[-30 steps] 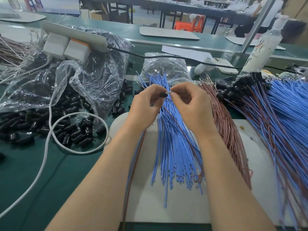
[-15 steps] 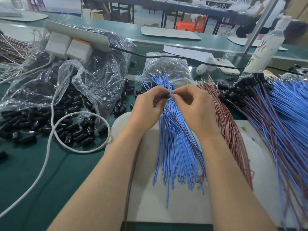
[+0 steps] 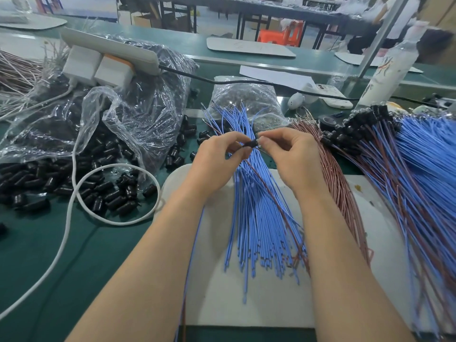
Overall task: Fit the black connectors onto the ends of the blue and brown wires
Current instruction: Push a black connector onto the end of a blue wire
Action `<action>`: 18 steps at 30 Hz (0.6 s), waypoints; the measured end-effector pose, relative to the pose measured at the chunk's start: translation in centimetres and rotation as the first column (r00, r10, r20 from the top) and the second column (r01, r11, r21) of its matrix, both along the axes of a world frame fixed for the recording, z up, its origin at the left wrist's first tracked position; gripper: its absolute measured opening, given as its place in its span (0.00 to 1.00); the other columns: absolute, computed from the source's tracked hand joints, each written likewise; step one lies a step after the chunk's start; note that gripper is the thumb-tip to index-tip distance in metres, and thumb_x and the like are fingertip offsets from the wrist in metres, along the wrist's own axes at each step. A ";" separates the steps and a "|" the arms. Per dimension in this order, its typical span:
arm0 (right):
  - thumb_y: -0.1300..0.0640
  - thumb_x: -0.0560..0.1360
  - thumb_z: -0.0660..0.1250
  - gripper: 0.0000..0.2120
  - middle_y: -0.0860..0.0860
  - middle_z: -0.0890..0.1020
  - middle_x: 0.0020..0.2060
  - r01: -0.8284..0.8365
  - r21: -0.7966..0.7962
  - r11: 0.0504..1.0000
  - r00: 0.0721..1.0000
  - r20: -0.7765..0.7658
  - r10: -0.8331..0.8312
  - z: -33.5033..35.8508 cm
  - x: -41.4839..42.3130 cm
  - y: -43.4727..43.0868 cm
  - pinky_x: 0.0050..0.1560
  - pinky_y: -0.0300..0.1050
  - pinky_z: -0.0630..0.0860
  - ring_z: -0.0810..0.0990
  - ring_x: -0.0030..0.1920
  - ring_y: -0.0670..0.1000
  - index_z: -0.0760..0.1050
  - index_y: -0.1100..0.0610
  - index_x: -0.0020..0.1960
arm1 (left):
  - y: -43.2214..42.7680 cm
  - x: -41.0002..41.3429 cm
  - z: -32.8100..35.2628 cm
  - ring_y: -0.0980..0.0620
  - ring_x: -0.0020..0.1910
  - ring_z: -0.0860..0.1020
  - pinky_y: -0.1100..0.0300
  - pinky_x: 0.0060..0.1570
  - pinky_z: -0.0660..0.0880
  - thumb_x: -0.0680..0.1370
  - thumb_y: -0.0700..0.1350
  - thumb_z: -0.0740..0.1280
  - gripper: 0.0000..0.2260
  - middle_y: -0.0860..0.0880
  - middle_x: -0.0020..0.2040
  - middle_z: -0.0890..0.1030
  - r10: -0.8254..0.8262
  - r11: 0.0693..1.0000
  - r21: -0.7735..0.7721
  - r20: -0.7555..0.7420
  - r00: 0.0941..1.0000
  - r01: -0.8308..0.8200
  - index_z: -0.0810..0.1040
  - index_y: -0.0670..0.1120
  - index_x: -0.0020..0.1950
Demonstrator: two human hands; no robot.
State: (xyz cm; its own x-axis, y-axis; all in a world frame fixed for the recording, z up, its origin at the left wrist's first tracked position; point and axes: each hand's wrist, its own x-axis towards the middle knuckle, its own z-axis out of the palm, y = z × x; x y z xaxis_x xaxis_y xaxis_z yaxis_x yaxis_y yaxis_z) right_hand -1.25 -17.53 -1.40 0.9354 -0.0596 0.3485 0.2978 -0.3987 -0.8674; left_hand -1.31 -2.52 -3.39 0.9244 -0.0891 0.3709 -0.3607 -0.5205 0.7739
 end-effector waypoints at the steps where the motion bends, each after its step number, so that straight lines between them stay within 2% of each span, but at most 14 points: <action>1: 0.63 0.73 0.71 0.05 0.47 0.83 0.39 -0.002 0.003 1.000 1.000 -0.012 0.002 -0.1 0.0 0.0 0.49 0.36 0.78 0.82 0.41 0.42 0.82 0.57 0.48 | 0.0 0.0 0.0 0.67 0.38 0.75 0.75 0.41 0.67 0.77 0.45 0.68 0.05 0.59 0.36 0.80 -0.010 1.000 -0.008 -0.014 1.000 0.010 0.81 0.50 0.51; 4: 0.63 0.73 0.71 0.05 0.46 0.83 0.37 -0.018 0.024 1.000 0.999 -0.045 0.019 -0.2 0.0 -0.1 0.46 0.32 0.77 0.81 0.38 0.39 0.81 0.54 0.45 | -0.1 -0.1 0.0 0.67 0.36 0.75 0.77 0.39 0.66 0.77 0.44 0.68 0.03 0.58 0.36 0.81 -0.025 1.000 -0.015 -0.014 1.000 0.025 0.81 0.50 0.49; 8: 0.64 0.74 0.70 0.07 0.47 0.83 0.36 -0.053 0.139 0.989 0.994 -0.091 0.066 -0.3 -0.1 0.1 0.42 0.31 0.77 0.81 0.36 0.39 0.80 0.52 0.43 | -0.3 -0.1 0.1 0.63 0.37 0.75 0.77 0.39 0.65 0.76 0.43 0.68 0.04 0.53 0.39 0.83 -0.011 1.000 -0.013 0.000 1.000 0.011 0.81 0.49 0.49; 13: 0.63 0.74 0.69 0.06 0.50 0.83 0.36 -0.050 0.303 0.952 0.978 -0.176 0.108 -0.5 -0.1 0.4 0.44 0.34 0.78 0.81 0.39 0.44 0.80 0.54 0.43 | -0.5 -0.1 0.1 0.64 0.39 0.77 0.78 0.39 0.65 0.76 0.43 0.68 0.04 0.55 0.39 0.83 0.000 0.999 -0.040 -0.018 1.000 -0.001 0.81 0.48 0.49; 16: 0.63 0.76 0.67 0.05 0.52 0.83 0.37 -0.054 0.453 0.890 0.958 -0.229 0.174 -0.5 0.1 0.4 0.44 0.35 0.77 0.81 0.39 0.46 0.81 0.56 0.44 | -0.4 -0.1 0.2 0.62 0.41 0.78 0.78 0.40 0.66 0.76 0.43 0.68 0.03 0.55 0.39 0.83 -0.008 0.998 -0.057 -0.033 0.999 0.006 0.81 0.48 0.49; 18: 0.63 0.76 0.66 0.05 0.54 0.82 0.37 -0.054 0.496 0.867 0.948 -0.247 0.200 -0.7 0.2 0.3 0.43 0.36 0.77 0.80 0.39 0.48 0.80 0.58 0.45 | -0.4 -0.1 0.1 0.63 0.41 0.78 0.78 0.40 0.66 0.76 0.43 0.68 0.03 0.56 0.38 0.83 -0.021 0.998 -0.054 -0.044 0.999 0.018 0.81 0.48 0.49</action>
State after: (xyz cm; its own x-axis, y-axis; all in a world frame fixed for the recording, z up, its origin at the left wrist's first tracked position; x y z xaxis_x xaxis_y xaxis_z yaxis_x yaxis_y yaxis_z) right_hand -1.00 -17.26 -2.06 0.9993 -0.0233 0.0298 0.0321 0.1102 -0.9934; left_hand -1.40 -2.91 -3.28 0.9383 -0.0882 0.3344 -0.3351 -0.4708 0.8161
